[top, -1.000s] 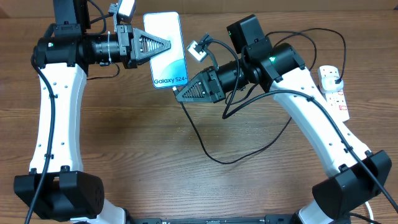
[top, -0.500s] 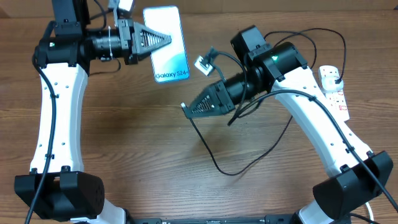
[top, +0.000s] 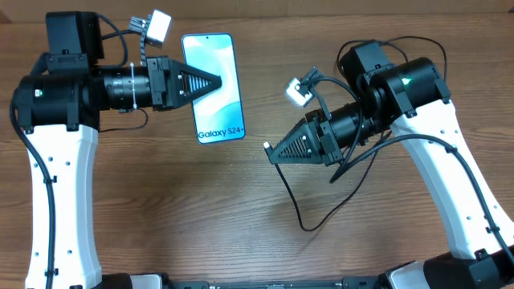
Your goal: Plug charger to phone and switch on socket
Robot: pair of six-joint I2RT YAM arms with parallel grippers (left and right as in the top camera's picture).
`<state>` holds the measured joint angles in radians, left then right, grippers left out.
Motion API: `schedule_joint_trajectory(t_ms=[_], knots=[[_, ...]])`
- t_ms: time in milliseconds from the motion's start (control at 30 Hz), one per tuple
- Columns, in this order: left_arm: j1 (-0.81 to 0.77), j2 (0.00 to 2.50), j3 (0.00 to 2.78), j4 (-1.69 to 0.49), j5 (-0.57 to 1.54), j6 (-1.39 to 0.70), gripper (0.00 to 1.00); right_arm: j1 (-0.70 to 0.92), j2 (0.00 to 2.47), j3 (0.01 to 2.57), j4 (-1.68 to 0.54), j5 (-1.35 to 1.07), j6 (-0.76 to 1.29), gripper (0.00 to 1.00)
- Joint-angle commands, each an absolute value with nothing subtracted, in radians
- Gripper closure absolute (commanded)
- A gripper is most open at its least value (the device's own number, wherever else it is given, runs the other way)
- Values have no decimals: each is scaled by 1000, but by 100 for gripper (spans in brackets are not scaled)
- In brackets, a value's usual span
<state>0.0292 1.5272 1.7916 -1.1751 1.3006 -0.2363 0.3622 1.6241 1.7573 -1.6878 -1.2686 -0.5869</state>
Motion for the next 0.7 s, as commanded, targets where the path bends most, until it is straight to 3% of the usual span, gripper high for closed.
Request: schedule_joint_trajectory(t_ms=[0, 367, 667], knots=[[-5, 1522, 1808, -1160, 1266, -246, 96, 365, 1600, 1779, -1692, -1304, -661, 96], [-106, 1522, 1808, -842, 1089, -656, 95, 365, 1601, 1779, -1539, -1356, -575, 96], [-126, 1523, 1808, -796, 1081, -690, 96, 365, 1601, 1779, -1294, -1345, -323, 96]])
